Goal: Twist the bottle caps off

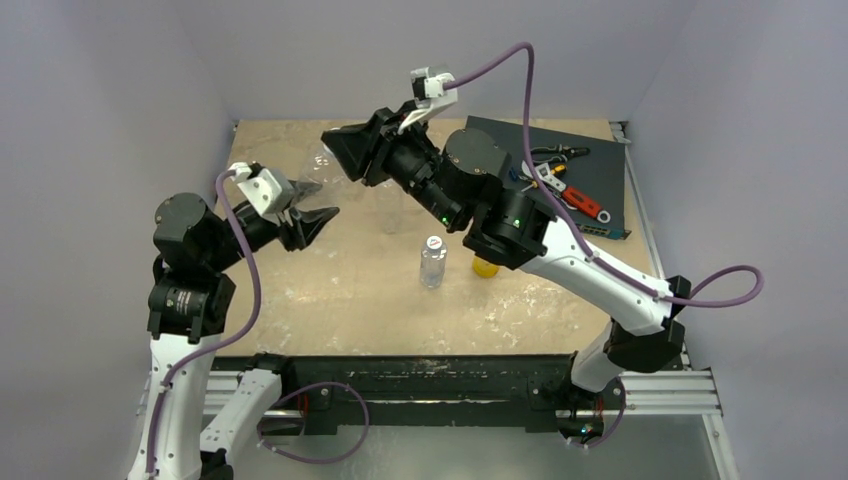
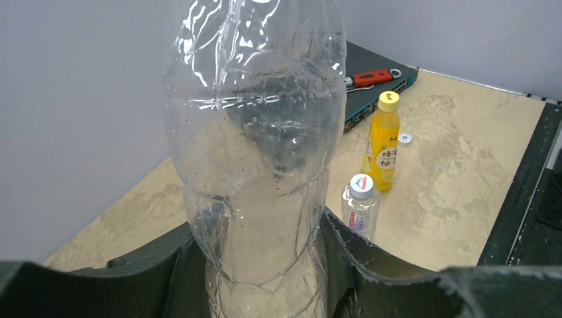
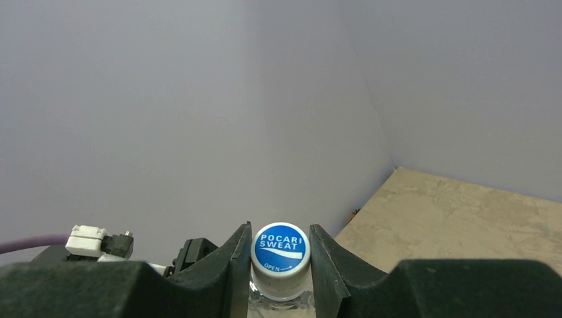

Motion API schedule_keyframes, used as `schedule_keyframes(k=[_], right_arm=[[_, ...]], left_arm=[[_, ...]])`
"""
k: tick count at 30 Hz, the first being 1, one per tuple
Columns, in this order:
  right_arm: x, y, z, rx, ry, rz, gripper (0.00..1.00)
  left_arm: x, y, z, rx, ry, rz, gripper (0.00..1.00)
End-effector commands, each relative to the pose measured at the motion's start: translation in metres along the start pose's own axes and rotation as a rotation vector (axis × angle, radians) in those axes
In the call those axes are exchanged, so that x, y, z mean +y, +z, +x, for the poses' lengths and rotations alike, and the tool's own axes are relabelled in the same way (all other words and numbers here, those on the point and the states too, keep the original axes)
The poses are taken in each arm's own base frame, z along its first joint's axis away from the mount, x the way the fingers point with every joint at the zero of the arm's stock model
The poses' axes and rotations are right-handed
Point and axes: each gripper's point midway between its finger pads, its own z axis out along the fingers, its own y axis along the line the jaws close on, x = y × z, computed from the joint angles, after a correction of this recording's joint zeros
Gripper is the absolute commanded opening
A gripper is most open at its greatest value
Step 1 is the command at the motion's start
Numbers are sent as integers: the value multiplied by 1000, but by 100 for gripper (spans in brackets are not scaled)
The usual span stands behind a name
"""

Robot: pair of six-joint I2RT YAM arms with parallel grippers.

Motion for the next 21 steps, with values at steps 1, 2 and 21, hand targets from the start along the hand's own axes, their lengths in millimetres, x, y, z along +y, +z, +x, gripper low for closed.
schedule_keyframes(k=[1, 2, 21], right_arm=[[15, -22, -31, -60, 0, -101, 0], [17, -26, -32, -66, -8, -128, 0], [69, -127, -46, -84, -116, -926, 2]], left_arm=[[-13, -1, -23, -59, -9, 75, 2], [-18, -1, -26, -66, -21, 104, 1], [-87, -26, -84, -136, -213, 520, 1]])
